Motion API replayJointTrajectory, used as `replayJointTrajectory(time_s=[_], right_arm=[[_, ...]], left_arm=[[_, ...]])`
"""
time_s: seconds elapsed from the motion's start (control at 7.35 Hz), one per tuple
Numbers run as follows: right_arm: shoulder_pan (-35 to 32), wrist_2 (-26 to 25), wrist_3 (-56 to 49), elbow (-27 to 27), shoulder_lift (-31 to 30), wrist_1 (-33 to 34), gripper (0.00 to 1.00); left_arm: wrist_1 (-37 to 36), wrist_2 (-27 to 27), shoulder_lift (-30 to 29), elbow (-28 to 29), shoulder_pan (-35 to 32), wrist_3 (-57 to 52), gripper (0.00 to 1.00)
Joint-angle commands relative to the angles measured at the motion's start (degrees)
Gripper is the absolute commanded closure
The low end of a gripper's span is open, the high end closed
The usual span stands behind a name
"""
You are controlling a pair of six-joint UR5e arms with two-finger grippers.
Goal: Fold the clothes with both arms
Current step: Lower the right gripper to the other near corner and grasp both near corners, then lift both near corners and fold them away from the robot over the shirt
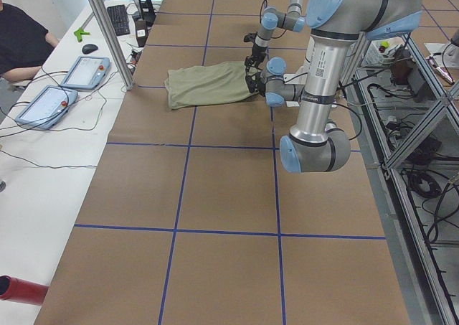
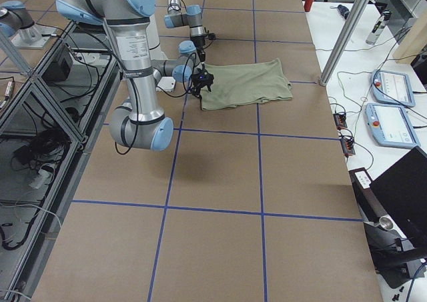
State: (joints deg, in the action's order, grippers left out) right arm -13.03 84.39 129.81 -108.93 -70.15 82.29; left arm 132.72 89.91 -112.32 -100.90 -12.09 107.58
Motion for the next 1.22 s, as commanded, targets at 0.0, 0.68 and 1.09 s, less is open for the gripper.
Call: replayJointTrajectory(time_s=[0.0, 0.68, 1.09], right_arm=[[-0.1, 0.0, 1.4, 0.0, 0.4, 0.4, 1.0], [-0.5, -0.2, 3.0, -4.4, -0.1, 1.8, 1.0], [3.4, 0.7, 3.1, -25.6, 2.9, 26.6, 1.0]], left_arm=[[0.0, 0.0, 0.0, 0.0, 0.0, 0.0, 1.0], [-0.7, 2.4, 0.7, -6.0, -0.9, -5.1, 1.0], [-11.4, 10.6, 0.8, -17.1, -4.0, -5.3, 1.0]])
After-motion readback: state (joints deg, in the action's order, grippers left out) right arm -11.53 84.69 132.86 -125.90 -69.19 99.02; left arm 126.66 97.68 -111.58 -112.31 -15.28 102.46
